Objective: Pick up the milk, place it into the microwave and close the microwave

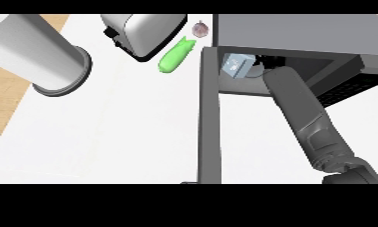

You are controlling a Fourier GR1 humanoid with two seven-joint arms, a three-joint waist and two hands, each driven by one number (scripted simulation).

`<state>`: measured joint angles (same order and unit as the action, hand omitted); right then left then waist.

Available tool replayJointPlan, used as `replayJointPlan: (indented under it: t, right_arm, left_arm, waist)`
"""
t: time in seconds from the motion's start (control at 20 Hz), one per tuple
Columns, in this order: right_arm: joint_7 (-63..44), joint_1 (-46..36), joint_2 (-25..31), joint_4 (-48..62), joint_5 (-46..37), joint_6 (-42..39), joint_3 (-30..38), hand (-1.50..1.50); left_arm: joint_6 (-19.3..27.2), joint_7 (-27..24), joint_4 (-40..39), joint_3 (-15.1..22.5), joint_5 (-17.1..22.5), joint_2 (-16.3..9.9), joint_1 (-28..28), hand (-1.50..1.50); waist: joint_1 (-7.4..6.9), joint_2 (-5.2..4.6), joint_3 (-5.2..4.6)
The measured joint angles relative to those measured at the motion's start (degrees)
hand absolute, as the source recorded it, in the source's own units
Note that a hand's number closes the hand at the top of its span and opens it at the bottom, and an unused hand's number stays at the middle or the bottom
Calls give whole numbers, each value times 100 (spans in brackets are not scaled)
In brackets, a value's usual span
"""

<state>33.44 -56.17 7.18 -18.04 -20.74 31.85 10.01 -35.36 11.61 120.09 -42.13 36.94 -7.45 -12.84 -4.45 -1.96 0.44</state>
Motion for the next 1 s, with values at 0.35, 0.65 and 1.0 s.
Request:
replayJointPlan:
  t: [0.35,0.65,1.0]
  right_arm:
    - [184,-258,311,505,-305,778,-24,150]
    - [-118,-418,673,958,-554,1254,-97,-150]
    - [-718,-422,968,1353,-796,1875,-218,-150]
  left_arm:
    - [-12,-17,-104,141,-136,-4,181,-150]
    - [-4,-17,-201,231,-257,-35,328,-150]
    - [-66,-63,-278,271,-463,-99,412,-150]
  waist:
    - [-136,-110,1]
    - [-230,-151,-16]
    - [-333,-193,-20]
